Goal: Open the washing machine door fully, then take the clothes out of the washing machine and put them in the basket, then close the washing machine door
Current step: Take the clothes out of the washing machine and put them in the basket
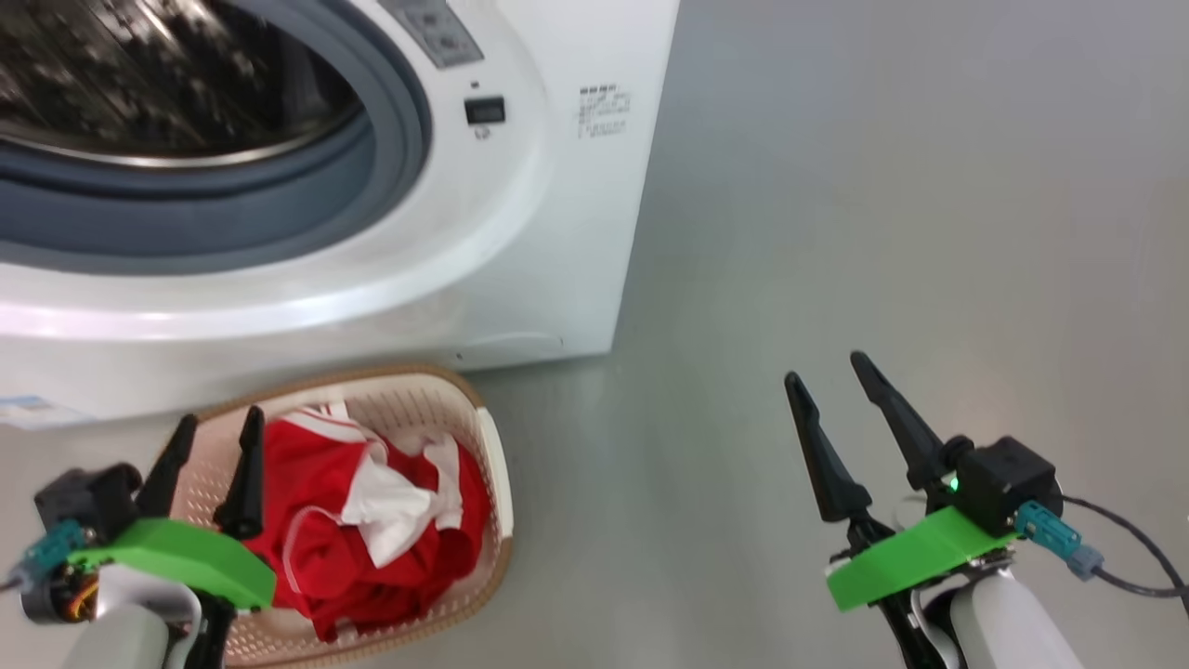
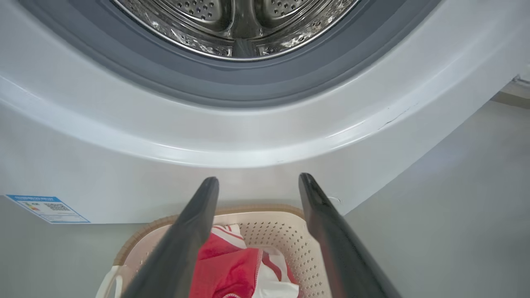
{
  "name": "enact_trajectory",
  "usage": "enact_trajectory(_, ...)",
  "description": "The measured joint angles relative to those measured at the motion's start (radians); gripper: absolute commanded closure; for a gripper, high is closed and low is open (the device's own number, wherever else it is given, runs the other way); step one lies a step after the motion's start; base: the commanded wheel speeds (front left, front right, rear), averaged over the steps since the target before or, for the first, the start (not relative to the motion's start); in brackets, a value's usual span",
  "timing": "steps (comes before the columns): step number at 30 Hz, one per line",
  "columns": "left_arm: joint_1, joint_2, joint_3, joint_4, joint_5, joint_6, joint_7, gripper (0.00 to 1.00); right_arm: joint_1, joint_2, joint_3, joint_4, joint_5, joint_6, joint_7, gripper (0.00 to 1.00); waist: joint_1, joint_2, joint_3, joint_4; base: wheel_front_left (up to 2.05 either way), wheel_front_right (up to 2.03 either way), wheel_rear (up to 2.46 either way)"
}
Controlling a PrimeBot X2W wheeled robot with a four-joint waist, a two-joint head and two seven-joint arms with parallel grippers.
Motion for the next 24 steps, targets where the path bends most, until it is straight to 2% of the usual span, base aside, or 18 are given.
enact_trajectory(8,0.136,-0.035,0.101,-0.172,0.104,0.0,0.0,0.0,0.056,-0.029,-0.006,0.002,0.009,0.0,0.0,0.0,0.0,0.0,-0.103,0.01,0.0,0.0,0.0)
enact_trajectory(15,0.251,-0.063,0.163,-0.311,0.152,0.0,0.0,0.0,0.103,-0.035,-0.022,0.003,0.02,0.0,0.0,0.0,0.0,0.0,-0.173,0.019,0.0,0.0,0.0)
enact_trajectory(24,0.393,-0.105,0.23,-0.422,0.205,0.0,0.0,0.0,0.171,-0.053,-0.038,0.002,0.038,0.0,0.0,0.0,0.0,0.0,-0.247,0.031,0.0,0.0,0.0)
